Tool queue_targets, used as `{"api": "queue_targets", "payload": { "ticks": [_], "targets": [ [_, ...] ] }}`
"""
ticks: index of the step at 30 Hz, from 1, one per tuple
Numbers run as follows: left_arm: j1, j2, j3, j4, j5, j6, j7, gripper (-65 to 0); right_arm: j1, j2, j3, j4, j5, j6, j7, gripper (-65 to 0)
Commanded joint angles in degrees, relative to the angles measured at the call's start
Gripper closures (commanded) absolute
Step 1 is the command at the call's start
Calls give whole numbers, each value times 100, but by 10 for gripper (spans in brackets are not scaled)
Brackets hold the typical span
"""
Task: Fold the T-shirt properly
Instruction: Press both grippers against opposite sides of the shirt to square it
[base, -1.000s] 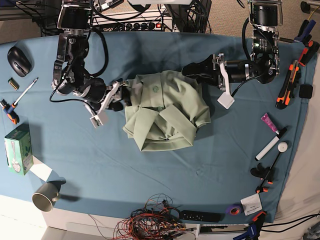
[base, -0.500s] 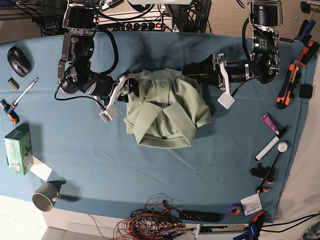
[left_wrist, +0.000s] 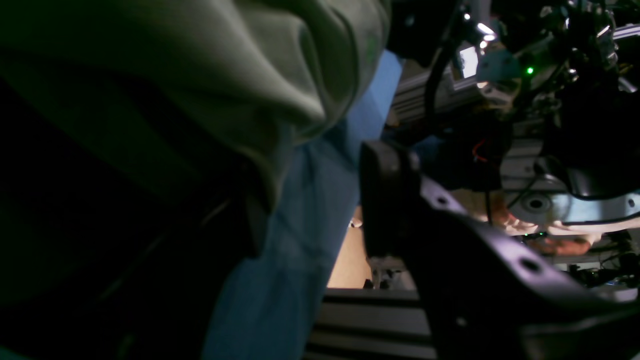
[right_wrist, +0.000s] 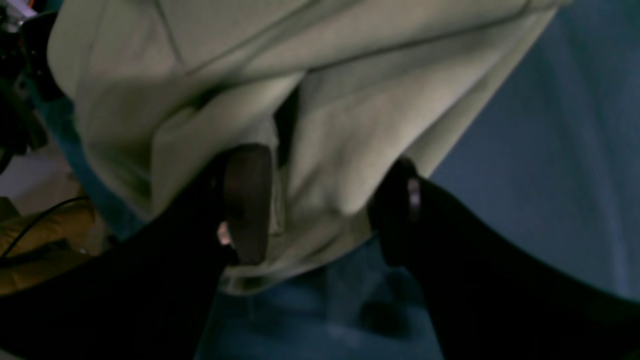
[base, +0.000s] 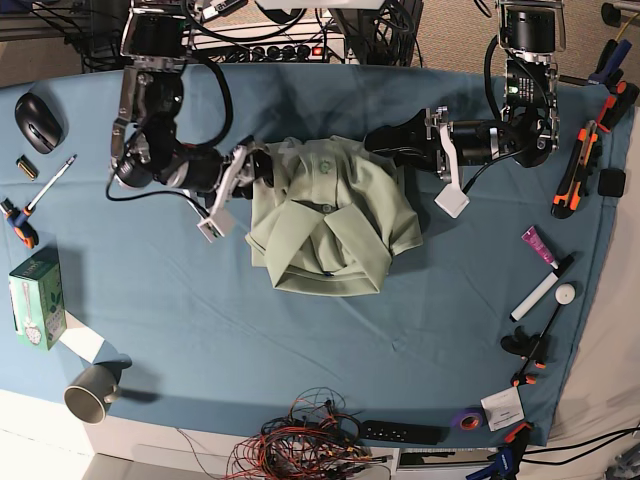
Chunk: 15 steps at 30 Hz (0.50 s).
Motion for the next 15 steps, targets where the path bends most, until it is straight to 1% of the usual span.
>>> {"api": "queue_targets", "payload": {
  "ticks": [1, 7, 10, 15],
  "targets": [
    [-61, -31, -11, 92, -109, -28, -46, -270, -48, 127, 2, 66, -63, 1, -185, -326],
    [-63, -31, -11, 92, -109, -28, -48, -270, -199, 496, 9, 66, 356, 1, -185, -326],
    [-61, -31, -11, 92, -109, -28, -46, -270, -197, 564, 13, 66, 428, 1, -185, -326],
    [-61, -31, -11, 92, -109, -28, -46, -270, -199, 597, 13, 66, 789, 1, -185, -325]
  ]
}}
